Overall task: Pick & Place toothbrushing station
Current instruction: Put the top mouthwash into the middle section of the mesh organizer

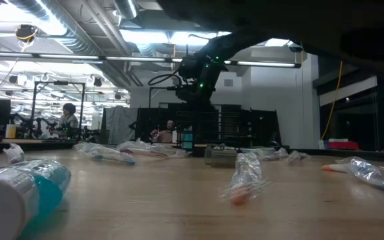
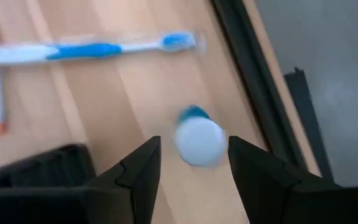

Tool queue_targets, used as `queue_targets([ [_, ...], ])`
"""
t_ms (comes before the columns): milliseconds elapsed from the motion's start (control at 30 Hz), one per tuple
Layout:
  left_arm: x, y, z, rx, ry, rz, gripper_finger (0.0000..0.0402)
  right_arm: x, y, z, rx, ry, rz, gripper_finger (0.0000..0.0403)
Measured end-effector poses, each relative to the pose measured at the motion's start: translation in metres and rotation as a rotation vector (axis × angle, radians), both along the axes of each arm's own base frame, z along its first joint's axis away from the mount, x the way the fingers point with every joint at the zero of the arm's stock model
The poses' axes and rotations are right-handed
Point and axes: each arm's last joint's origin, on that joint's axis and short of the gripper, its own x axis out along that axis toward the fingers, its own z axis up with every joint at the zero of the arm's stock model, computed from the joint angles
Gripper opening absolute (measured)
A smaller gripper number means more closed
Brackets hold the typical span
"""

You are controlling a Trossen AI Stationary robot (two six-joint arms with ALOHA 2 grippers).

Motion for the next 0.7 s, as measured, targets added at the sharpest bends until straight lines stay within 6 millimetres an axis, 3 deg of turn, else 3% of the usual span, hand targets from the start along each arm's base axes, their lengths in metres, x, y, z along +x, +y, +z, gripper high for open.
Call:
queue_targets([
  [267,-0.0021,0.0011,0.0008,-0.003,-0.005,0.000,0.0261,0.0044,-0.0016,0.0023,0.017,-0.068,-0.014,0.0190],
  [700,-0.0024,0.0013,0.0009,-0.007,-0.008,-0.001,0.0261,0.0020,-0.0016,0.0011,-0.012,-0.025,-0.019,0.0190],
])
